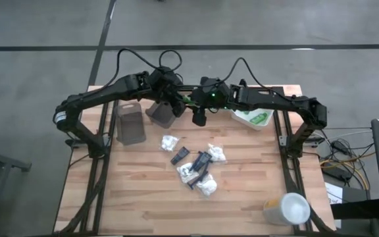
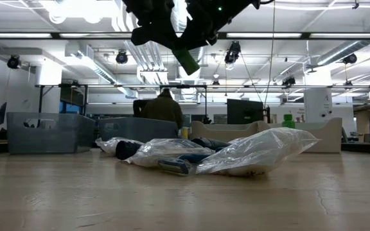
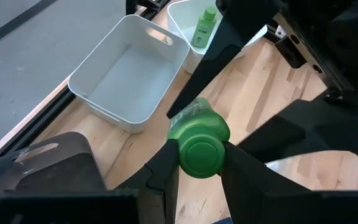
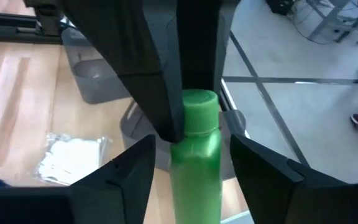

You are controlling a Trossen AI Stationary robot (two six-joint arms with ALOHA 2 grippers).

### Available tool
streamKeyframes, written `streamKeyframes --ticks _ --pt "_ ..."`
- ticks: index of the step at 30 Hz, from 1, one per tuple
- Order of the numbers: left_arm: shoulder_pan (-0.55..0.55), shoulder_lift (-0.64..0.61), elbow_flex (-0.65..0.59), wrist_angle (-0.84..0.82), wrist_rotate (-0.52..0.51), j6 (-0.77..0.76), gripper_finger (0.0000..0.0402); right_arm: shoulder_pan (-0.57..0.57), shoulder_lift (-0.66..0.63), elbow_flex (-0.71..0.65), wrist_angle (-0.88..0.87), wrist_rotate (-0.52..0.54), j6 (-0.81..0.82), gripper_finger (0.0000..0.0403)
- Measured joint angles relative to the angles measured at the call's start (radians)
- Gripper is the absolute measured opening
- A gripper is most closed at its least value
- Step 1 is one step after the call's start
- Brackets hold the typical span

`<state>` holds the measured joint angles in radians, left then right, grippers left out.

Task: Pick & Place Travel size toiletries
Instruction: Put the green shampoo into the white bin

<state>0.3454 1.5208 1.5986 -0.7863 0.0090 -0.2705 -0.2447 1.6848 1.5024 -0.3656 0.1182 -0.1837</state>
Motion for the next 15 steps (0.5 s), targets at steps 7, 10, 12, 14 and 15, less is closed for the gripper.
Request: streamKeyframes --ticks 7,10,12,14,15 --pt "0.000 0.000 0.000 0.003 0.000 -0.020 0.0099 0.000 -0.002 -0.001 -0.005 0.019 -0.008 0.0155" --pt "0.000 0.000 0.000 0.003 0.003 -0.023 0.0099 0.000 -0.001 -0.001 -0.010 0.017 -0.010 0.0130" --pt "0.000 0.000 0.000 0.004 0.007 -0.027 0.0099 0.000 -0.001 -0.001 -0.020 0.016 -0.009 0.0114" --pt "0.000 0.000 0.000 0.004 0.008 -0.028 0.0099 0.000 -0.002 -0.001 -0.022 0.016 -0.011 0.0100" --pt "0.000 0.000 0.000 0.004 0.008 -0.027 0.0099 0.000 -0.003 -0.001 -0.022 0.016 -0.011 0.0096"
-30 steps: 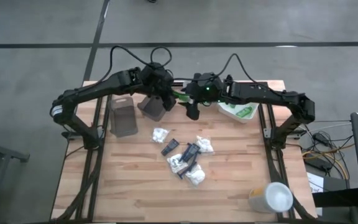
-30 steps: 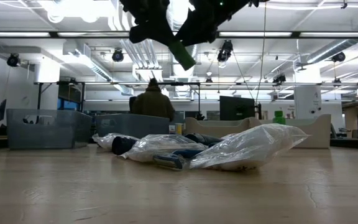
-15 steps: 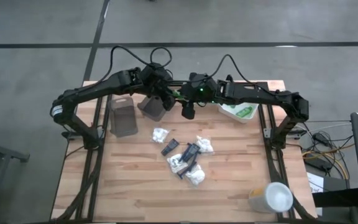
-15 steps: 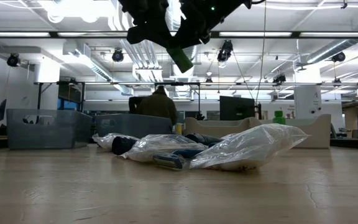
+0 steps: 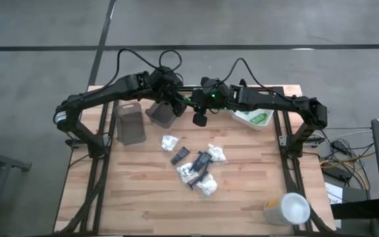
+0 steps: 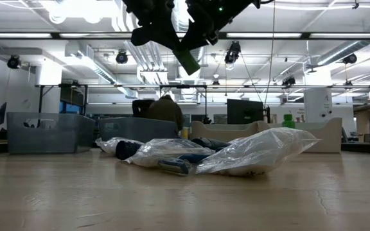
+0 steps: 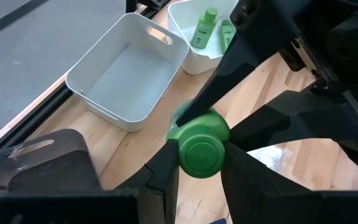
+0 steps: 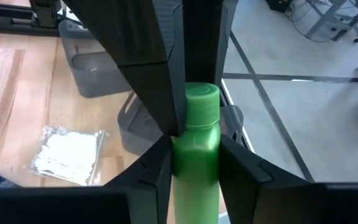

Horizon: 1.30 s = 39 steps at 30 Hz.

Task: Pick & Place Travel size toiletries
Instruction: Put the green shampoo into the white bin

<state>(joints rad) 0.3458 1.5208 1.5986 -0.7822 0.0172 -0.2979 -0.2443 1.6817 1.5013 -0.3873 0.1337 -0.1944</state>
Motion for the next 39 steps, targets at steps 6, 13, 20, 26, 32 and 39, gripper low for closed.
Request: streamKeyframes --ticks 6,13,20,26,32,39 --pt "0.000 0.000 0.000 0.007 0.009 0.003 0.0113 -0.001 -0.004 0.000 -0.005 -0.002 -0.001 0.0097" --pt "0.000 -0.004 0.000 -0.006 0.016 0.100 0.0159 -0.014 -0.015 -0.003 -0.065 -0.046 0.032 0.0100" --pt "0.003 -0.063 0.000 -0.013 0.021 0.216 0.0182 -0.079 -0.096 -0.052 -0.101 -0.138 0.113 0.0100" --pt "0.006 -0.087 -0.029 0.062 0.057 0.282 0.0181 -0.102 -0.200 -0.186 0.085 -0.142 0.176 0.0099" --pt "0.011 -0.117 -0.206 0.347 0.207 0.304 0.0181 -0.111 -0.347 -0.375 0.291 -0.211 0.247 0.0104" --pt "0.024 -0.188 -0.494 0.903 0.247 0.214 0.0182 -0.117 -0.527 -0.606 0.636 -0.254 0.376 0.0102"
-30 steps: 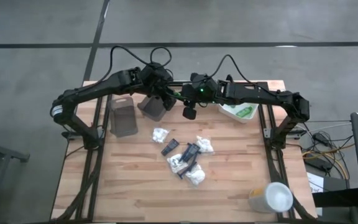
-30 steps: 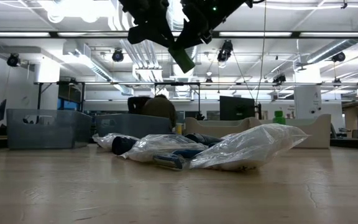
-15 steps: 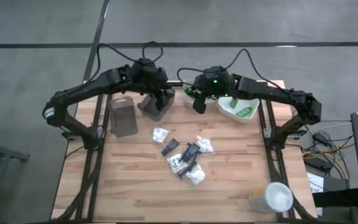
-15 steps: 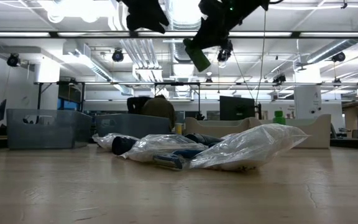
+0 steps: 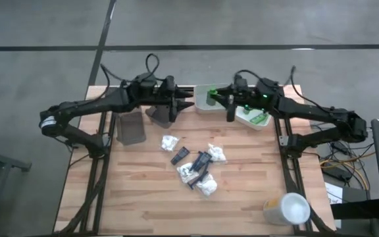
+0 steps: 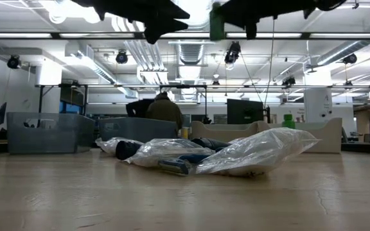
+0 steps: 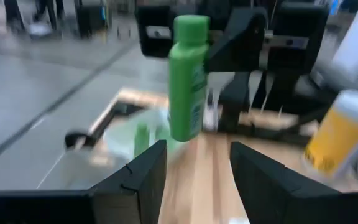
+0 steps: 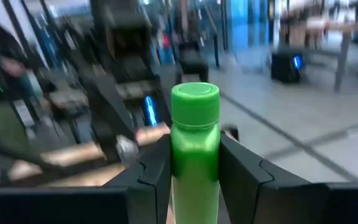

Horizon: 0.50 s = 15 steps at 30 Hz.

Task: Pick & Place Travel size toiletries
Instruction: Put the green shampoo into the white bin

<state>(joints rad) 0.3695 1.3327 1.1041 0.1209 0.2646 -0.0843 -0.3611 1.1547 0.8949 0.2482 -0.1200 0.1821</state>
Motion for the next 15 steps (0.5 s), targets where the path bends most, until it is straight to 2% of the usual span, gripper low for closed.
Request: streamKeyframes --ticks 3,5,9,15 --pt "0.000 0.004 -0.090 0.232 0.001 -0.078 0.0186 0.000 -0.041 -0.055 0.134 -0.028 0.038 0.0100" --pt "0.000 0.020 -0.114 0.327 0.015 -0.134 0.0191 0.000 -0.052 -0.073 0.173 -0.046 0.053 0.0101" --pt "-0.002 0.063 -0.098 0.340 0.050 -0.205 0.0210 0.002 -0.045 -0.074 0.175 -0.080 0.056 0.0106" --pt "-0.011 0.134 -0.019 0.343 0.114 -0.209 0.0242 0.006 -0.006 -0.037 0.176 -0.152 0.060 0.0100"
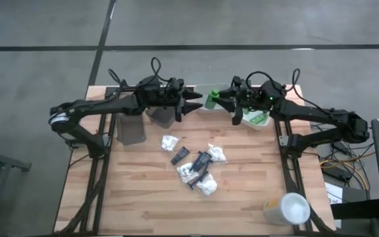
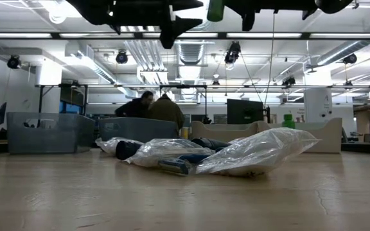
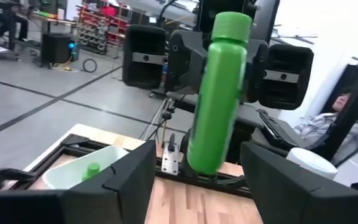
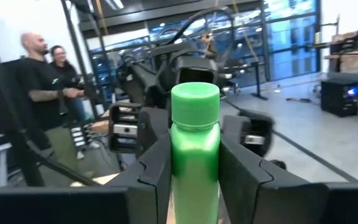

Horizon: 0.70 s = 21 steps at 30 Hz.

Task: Pick & Place Travel size toiletries
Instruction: Put the green shampoo into the white bin

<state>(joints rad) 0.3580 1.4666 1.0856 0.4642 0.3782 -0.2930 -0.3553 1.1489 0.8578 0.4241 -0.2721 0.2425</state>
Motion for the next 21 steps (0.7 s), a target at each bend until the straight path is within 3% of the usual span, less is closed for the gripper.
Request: streamKeyframes --ticks 5,12,21 --pt "-0.001 0.046 0.046 -0.020 0.044 0.001 0.0257 0.002 0.029 0.029 -0.001 -0.041 0.002 0.0103" --pt "-0.024 0.079 0.087 -0.020 0.053 0.023 0.0246 0.002 0.046 0.058 0.001 -0.047 -0.015 0.0106" --pt "-0.027 0.075 0.089 0.000 0.051 0.032 0.0172 0.002 0.054 0.058 0.002 -0.047 -0.017 0.0102"
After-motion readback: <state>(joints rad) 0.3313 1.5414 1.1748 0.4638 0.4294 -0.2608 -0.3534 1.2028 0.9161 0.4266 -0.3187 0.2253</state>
